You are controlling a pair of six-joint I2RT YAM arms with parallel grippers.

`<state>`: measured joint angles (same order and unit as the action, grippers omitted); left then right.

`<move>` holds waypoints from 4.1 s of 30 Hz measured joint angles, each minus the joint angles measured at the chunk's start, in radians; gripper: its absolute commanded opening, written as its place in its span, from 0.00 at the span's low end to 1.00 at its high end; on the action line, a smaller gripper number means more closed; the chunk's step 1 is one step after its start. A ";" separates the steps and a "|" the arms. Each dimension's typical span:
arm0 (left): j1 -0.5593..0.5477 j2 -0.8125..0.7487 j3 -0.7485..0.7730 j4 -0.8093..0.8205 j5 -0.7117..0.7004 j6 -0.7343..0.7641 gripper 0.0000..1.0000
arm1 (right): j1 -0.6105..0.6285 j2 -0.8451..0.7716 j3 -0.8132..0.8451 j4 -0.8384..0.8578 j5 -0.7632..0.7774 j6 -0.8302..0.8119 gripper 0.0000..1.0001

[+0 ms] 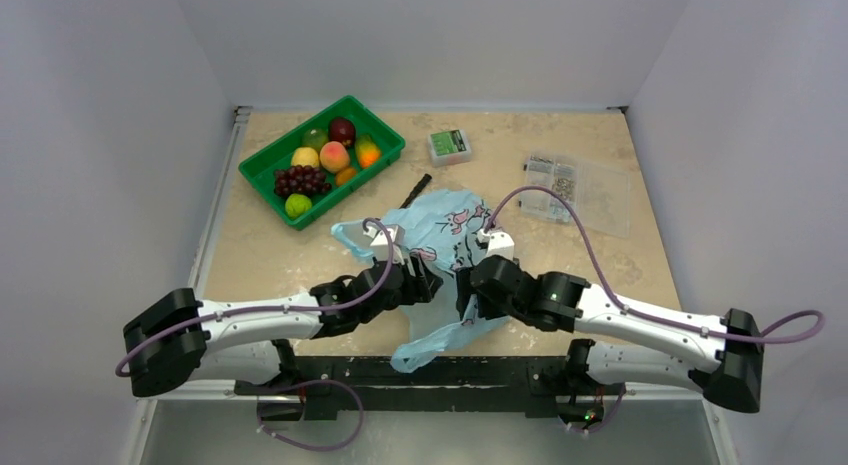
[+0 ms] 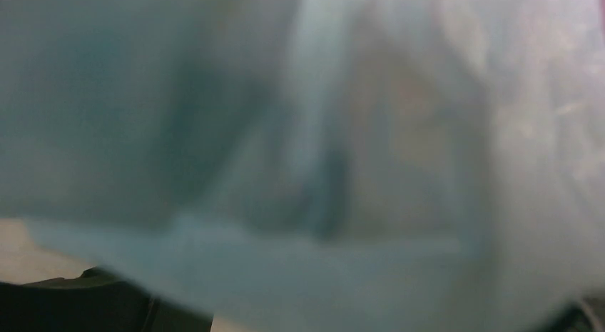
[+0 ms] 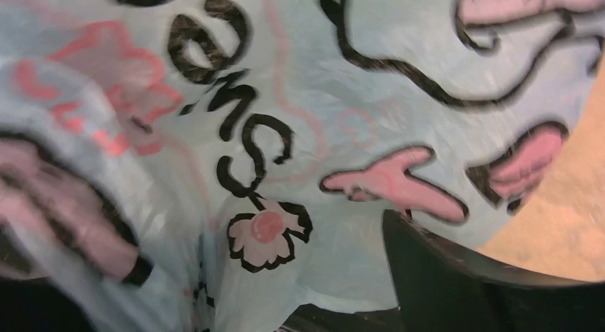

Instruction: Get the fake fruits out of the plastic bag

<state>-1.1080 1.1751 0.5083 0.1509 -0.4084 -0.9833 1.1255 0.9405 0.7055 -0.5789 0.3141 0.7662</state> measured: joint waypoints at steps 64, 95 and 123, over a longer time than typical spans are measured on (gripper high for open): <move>0.087 -0.066 -0.072 -0.001 0.234 0.019 0.58 | 0.021 0.220 0.191 -0.157 0.219 0.128 0.89; 0.086 -0.254 -0.096 0.005 0.164 0.031 0.61 | -0.081 -0.004 -0.014 0.608 -0.243 -0.689 0.00; 0.132 0.346 0.151 0.179 0.382 0.135 0.71 | -0.090 -0.146 -0.014 0.290 -0.140 -0.352 0.00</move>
<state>-0.9756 1.5215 0.6598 0.3294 -0.0265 -0.8478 1.0355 0.7944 0.6914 -0.2886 0.1745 0.4141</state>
